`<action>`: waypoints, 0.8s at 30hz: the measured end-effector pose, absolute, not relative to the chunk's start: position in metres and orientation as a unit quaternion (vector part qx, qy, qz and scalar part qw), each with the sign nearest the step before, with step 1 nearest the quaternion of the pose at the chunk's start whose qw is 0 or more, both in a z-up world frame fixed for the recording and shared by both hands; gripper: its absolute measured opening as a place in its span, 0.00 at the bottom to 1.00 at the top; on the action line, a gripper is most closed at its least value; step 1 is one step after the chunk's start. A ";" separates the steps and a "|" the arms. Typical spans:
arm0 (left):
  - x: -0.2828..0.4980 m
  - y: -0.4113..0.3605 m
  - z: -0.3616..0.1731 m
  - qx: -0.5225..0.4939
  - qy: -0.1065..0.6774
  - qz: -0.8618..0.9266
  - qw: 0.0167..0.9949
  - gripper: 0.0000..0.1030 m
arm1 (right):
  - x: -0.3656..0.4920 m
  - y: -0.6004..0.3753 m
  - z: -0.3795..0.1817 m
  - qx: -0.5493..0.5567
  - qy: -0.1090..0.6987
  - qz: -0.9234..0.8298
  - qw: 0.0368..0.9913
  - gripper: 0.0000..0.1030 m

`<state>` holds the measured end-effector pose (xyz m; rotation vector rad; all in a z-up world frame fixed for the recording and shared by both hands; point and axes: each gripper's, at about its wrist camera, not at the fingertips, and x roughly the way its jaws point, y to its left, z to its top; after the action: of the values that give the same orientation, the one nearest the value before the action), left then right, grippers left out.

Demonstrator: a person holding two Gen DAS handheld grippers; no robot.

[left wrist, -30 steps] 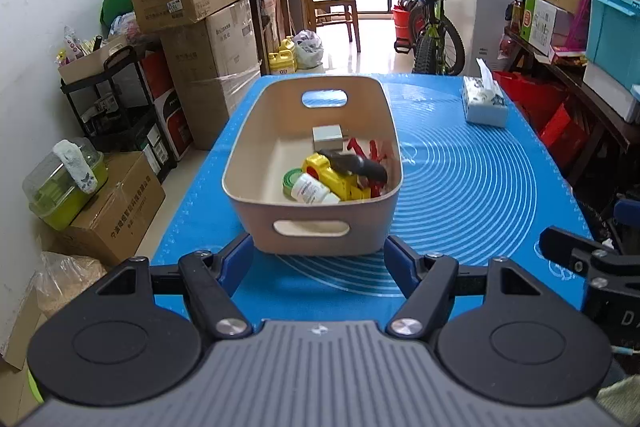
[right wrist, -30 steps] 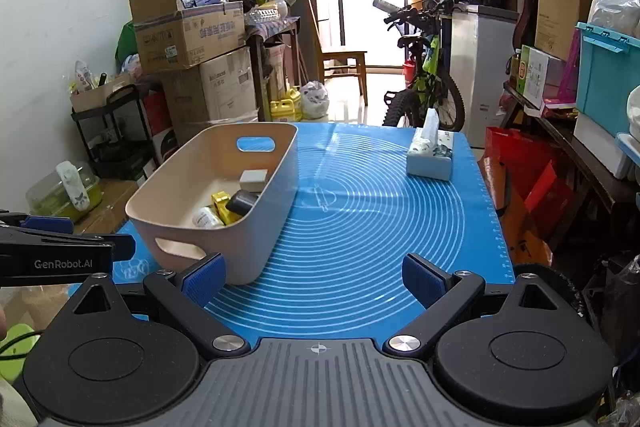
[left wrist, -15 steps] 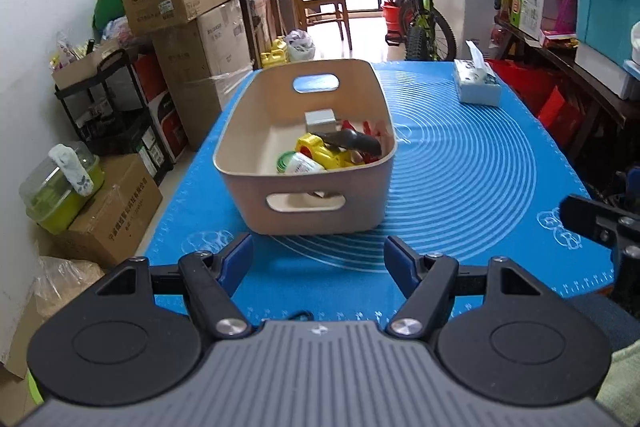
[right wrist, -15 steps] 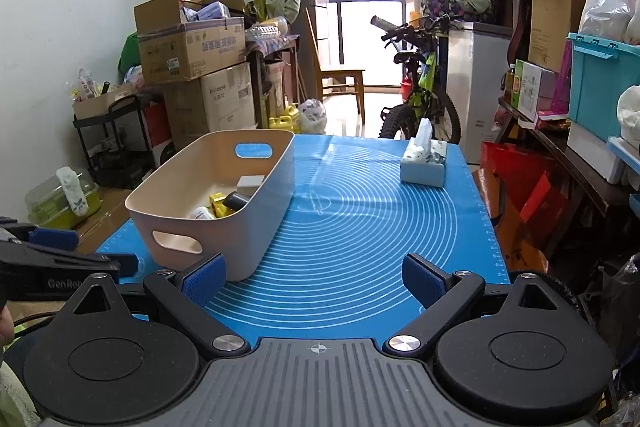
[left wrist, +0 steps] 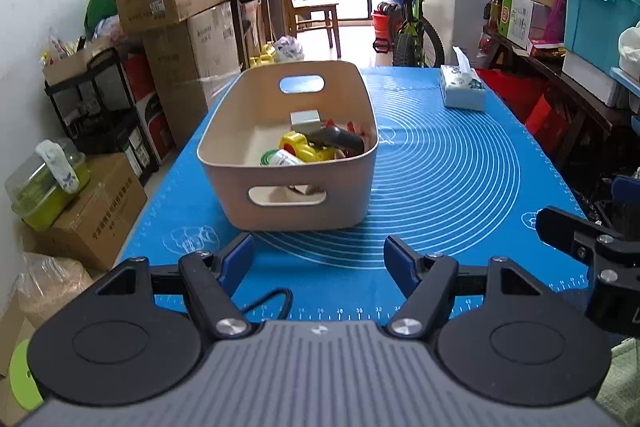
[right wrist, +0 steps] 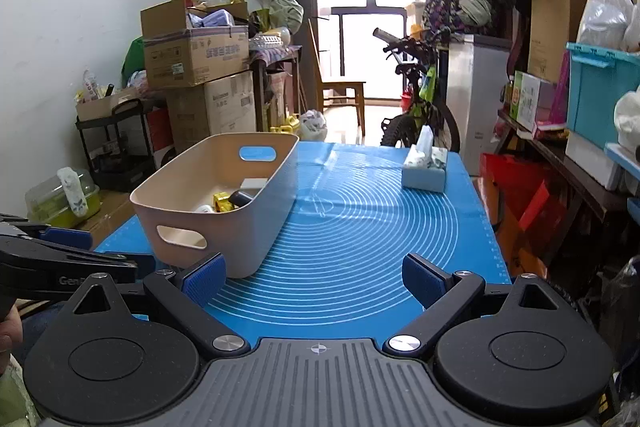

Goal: Organize rigid objects

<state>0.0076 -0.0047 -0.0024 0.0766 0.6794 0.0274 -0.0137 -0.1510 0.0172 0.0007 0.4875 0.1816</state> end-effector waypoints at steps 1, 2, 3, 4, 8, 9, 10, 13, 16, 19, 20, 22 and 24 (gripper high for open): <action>0.007 -0.004 -0.002 0.036 0.332 0.013 0.943 0.70 | -0.014 -0.151 0.017 -0.001 0.239 0.091 0.967 0.92; 0.006 -0.003 -0.002 0.034 0.331 0.012 0.943 0.70 | -0.015 -0.150 0.017 -0.001 0.237 0.092 0.967 0.92; 0.006 -0.003 -0.002 0.032 0.330 0.012 0.943 0.70 | -0.015 -0.151 0.017 -0.001 0.236 0.091 0.968 0.92; 0.006 -0.002 -0.002 0.031 0.330 0.011 0.943 0.70 | -0.015 -0.151 0.016 0.000 0.235 0.091 0.968 0.92; 0.005 -0.004 -0.004 0.033 0.333 0.012 0.942 0.70 | -0.016 -0.154 0.015 0.010 0.235 0.089 0.968 0.92; 0.005 -0.004 -0.004 0.033 0.334 0.011 0.942 0.70 | -0.016 -0.155 0.015 0.012 0.234 0.088 0.968 0.92; 0.004 -0.005 -0.004 0.033 0.334 0.011 0.942 0.70 | -0.016 -0.155 0.015 0.013 0.234 0.088 0.968 0.92; 0.004 -0.004 -0.004 0.033 0.334 0.010 0.942 0.70 | -0.017 -0.156 0.014 0.013 0.234 0.087 0.968 0.92; 0.006 -0.003 -0.004 0.032 0.335 0.008 0.942 0.70 | -0.017 -0.155 0.015 0.012 0.234 0.087 0.968 0.92; 0.006 -0.004 -0.004 0.031 0.334 0.007 0.942 0.70 | -0.017 -0.156 0.015 0.012 0.234 0.087 0.968 0.92; 0.005 -0.004 -0.004 0.031 0.334 0.007 0.942 0.70 | -0.017 -0.155 0.015 0.012 0.234 0.087 0.968 0.92; 0.006 -0.005 -0.004 0.031 0.334 0.007 0.942 0.70 | -0.017 -0.155 0.015 0.012 0.235 0.088 0.968 0.92; 0.006 -0.004 -0.004 0.030 0.335 0.006 0.942 0.70 | -0.017 -0.155 0.014 0.011 0.235 0.088 0.968 0.92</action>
<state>0.0055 -0.0042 -0.0044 0.0618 0.6827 0.0113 -0.0167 -0.1552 0.0143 0.0229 0.4760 0.1772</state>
